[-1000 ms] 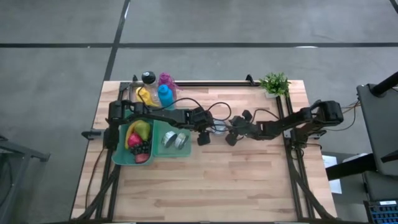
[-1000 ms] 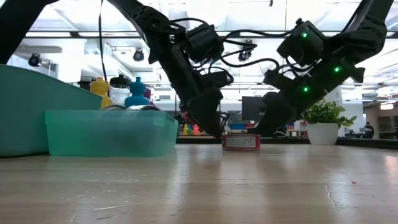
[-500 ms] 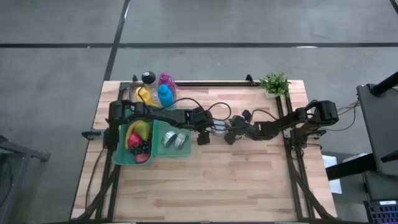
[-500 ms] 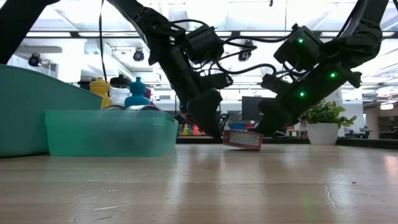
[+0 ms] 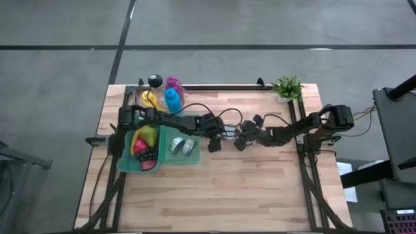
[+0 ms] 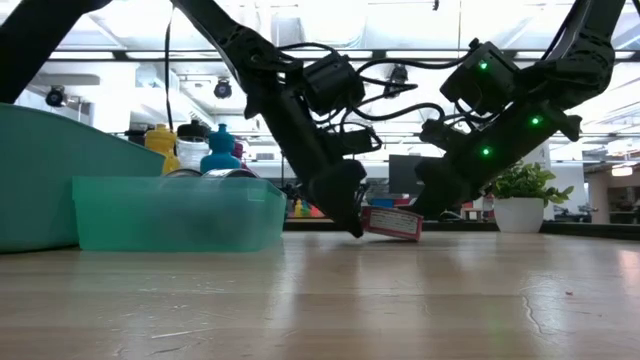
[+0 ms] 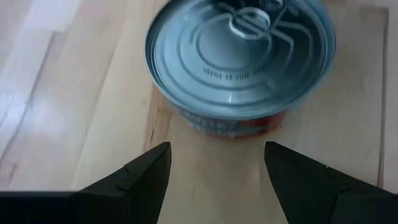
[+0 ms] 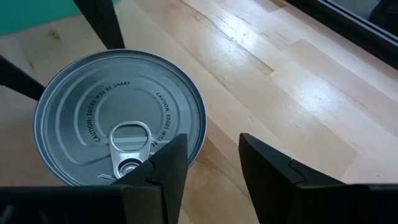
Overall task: Pick & Place Food Item
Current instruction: Put the red tuna can into the light green bin
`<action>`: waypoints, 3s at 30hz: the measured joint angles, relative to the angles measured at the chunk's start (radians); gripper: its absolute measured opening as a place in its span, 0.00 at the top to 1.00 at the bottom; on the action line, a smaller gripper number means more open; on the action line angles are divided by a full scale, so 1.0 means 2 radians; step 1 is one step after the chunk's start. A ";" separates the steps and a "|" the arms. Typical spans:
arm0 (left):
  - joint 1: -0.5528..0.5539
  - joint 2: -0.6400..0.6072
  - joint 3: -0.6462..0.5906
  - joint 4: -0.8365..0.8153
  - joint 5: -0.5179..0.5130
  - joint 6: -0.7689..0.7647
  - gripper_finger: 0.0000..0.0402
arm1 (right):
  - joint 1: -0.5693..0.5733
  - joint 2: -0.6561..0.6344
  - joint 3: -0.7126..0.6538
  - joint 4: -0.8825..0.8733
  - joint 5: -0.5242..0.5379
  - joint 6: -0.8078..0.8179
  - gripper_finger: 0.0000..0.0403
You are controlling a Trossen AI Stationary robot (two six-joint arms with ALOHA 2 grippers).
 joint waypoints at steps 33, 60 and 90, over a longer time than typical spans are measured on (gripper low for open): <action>0.001 -0.005 0.005 0.087 -0.004 0.008 0.34 | 0.001 0.001 -0.004 -0.024 -0.010 0.004 0.64; 0.000 -0.010 0.004 0.097 0.000 0.008 0.34 | 0.000 -0.001 -0.003 -0.017 0.006 0.009 0.64; -0.002 -0.130 0.003 0.016 0.000 -0.044 0.34 | 0.019 -0.317 -0.076 -0.213 0.006 0.010 0.64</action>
